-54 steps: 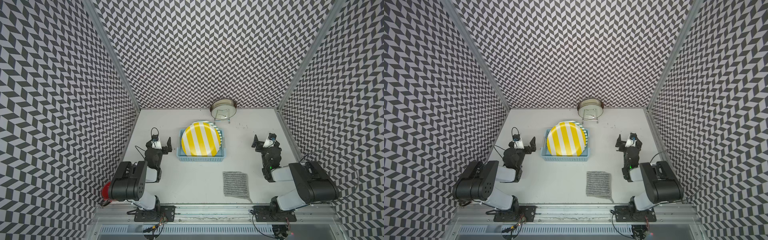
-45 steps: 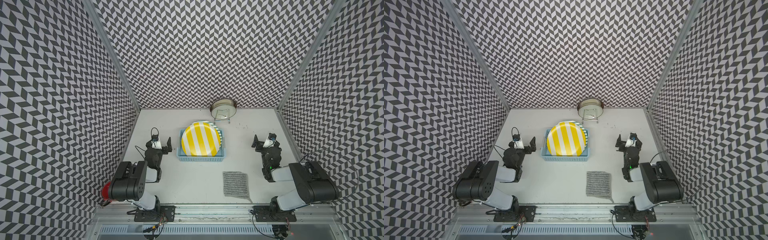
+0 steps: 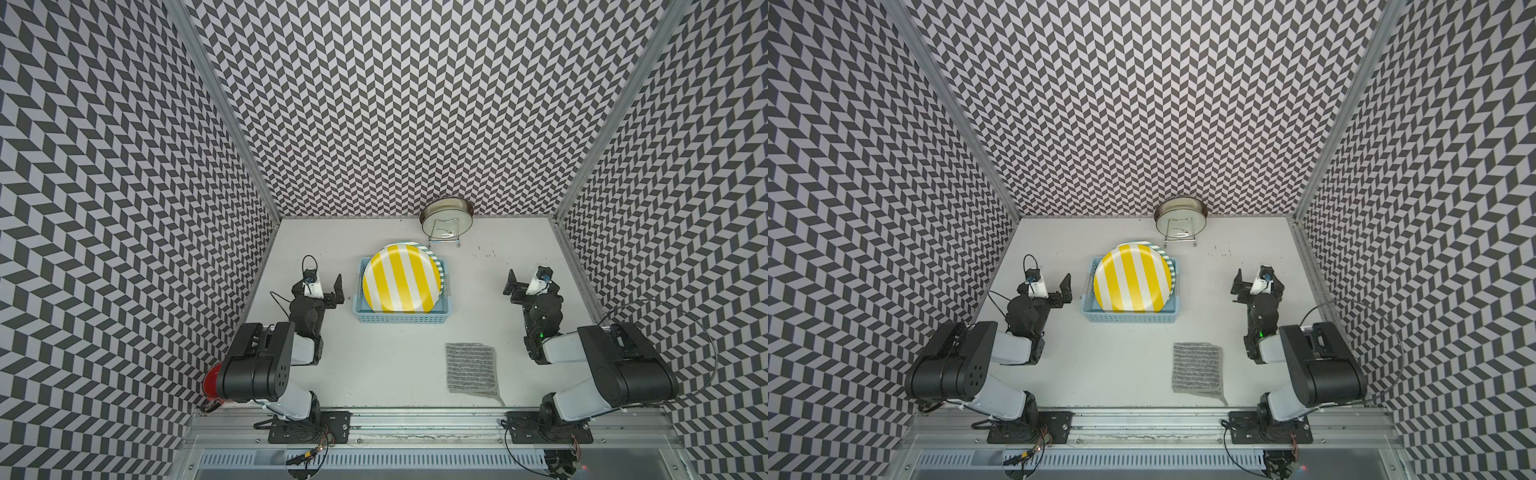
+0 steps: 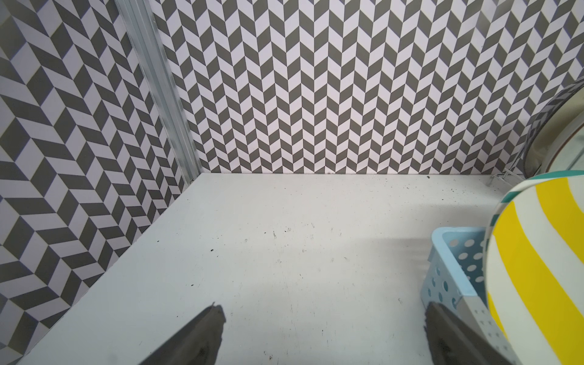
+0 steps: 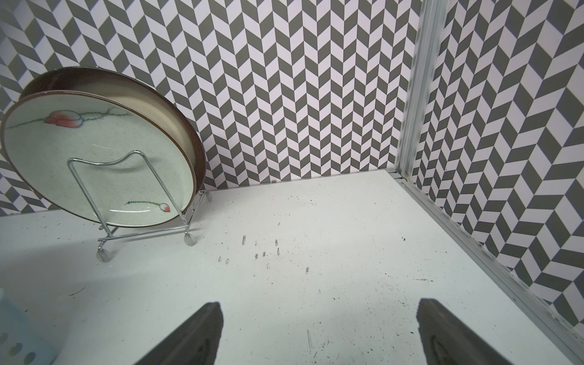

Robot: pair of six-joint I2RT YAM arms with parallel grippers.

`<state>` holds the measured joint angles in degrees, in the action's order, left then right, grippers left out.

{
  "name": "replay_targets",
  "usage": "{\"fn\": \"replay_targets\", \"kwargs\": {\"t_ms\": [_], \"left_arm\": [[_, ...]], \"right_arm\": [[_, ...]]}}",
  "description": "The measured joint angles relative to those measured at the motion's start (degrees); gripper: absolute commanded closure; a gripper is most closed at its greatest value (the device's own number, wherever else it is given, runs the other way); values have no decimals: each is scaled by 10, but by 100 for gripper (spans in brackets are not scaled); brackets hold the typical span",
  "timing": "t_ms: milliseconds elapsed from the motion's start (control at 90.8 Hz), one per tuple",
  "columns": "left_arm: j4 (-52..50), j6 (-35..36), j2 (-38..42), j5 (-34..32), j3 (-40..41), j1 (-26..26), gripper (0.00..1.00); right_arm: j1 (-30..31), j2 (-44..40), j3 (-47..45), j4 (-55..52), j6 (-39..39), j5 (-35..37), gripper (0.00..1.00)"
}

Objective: Wipe the wet plate dry
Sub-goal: Pick up the plate from the bin.

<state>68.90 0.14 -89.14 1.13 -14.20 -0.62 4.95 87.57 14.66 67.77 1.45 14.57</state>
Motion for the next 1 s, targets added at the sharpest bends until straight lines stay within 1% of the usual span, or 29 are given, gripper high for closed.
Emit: {"fn": "replay_targets", "kwargs": {"t_ms": [595, 650, 683, 749, 815, 881, 947, 1003], "left_arm": [[-1, 0, 2, -1, 0, 0, 0], [-28, 2, 16, 0, -7, 0, 0], [-63, 3, 31, 0, -22, 0, 0], [-156, 10, 61, 3, -79, 1, 0], [-251, 20, 85, 7, -152, 2, 0], [-341, 29, 102, 10, -226, 2, 0], [-435, 40, 111, 22, -294, 2, 0], [-507, 56, 114, 40, -337, 2, 0]], "right_arm": [[0, 0, 0, 0, 0, 0, 0], [7, -7, 0, -4, -2, 9, 0], [14, -19, 1, -16, -4, 24, 0], [39, -69, 21, -88, 3, 70, 0], [56, -128, 83, -212, 64, 115, 0], [61, -169, 158, -327, 186, 144, 0], [52, -193, 195, -389, 289, 141, 0], [34, -205, 196, -421, 339, 102, 0]]}}
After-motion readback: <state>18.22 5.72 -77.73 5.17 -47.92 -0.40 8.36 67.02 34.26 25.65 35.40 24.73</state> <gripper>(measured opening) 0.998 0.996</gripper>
